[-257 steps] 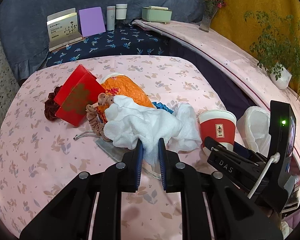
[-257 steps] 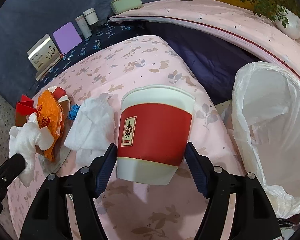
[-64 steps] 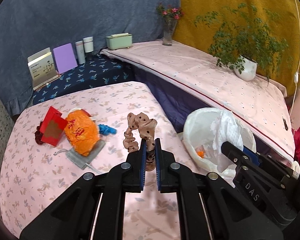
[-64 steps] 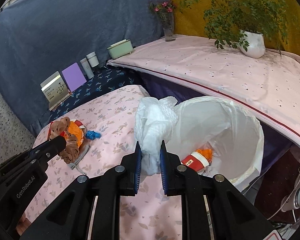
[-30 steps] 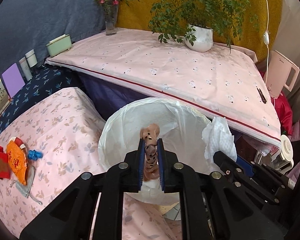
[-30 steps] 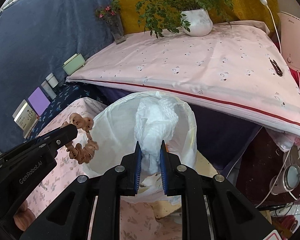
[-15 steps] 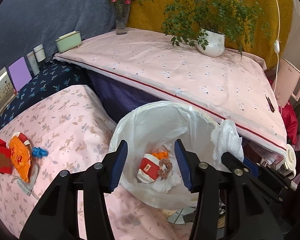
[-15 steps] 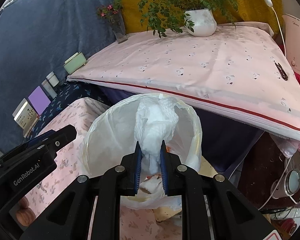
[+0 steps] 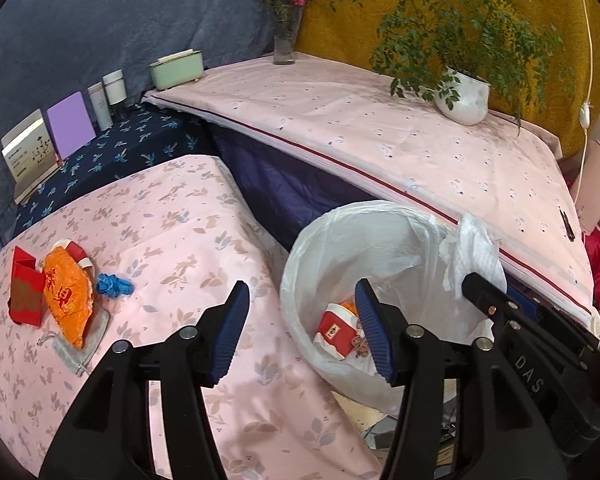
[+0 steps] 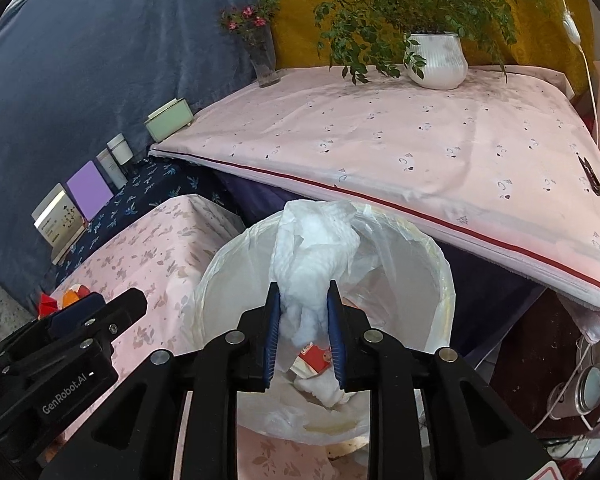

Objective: Collect trash
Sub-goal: 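Withdraw both grippers from the bin back over the table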

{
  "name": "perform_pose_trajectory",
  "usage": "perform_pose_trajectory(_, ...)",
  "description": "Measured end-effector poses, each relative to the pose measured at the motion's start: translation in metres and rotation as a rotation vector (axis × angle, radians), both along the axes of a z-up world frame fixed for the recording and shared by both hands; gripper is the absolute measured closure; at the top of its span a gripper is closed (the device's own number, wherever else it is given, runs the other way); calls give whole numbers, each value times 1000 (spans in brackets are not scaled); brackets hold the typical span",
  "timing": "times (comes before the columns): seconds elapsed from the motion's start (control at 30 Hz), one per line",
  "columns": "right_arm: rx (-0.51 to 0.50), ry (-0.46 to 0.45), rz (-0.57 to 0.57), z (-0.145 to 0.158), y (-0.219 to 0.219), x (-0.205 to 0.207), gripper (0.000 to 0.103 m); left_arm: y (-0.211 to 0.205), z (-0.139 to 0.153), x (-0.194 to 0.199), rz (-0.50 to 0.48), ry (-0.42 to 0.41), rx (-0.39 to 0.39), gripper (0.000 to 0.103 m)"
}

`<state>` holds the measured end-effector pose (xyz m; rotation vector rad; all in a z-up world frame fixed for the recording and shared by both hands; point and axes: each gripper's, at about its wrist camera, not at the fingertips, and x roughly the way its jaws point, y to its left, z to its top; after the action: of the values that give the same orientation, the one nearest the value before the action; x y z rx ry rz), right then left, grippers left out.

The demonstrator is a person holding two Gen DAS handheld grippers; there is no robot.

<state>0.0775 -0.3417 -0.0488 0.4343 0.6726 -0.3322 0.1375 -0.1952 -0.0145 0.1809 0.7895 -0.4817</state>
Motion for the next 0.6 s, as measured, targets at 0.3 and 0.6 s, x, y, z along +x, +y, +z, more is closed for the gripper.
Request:
perform_pose_trajectory(0.3, -38, -40, -3, 15, 16, 5, 49, 24, -1, 5, 48, 3, -12, 44)
perform_pose_trajectory(0.6, -49, -29, 60, 20, 50, 8, 49, 58, 1, 5, 105, 11, -31, 43)
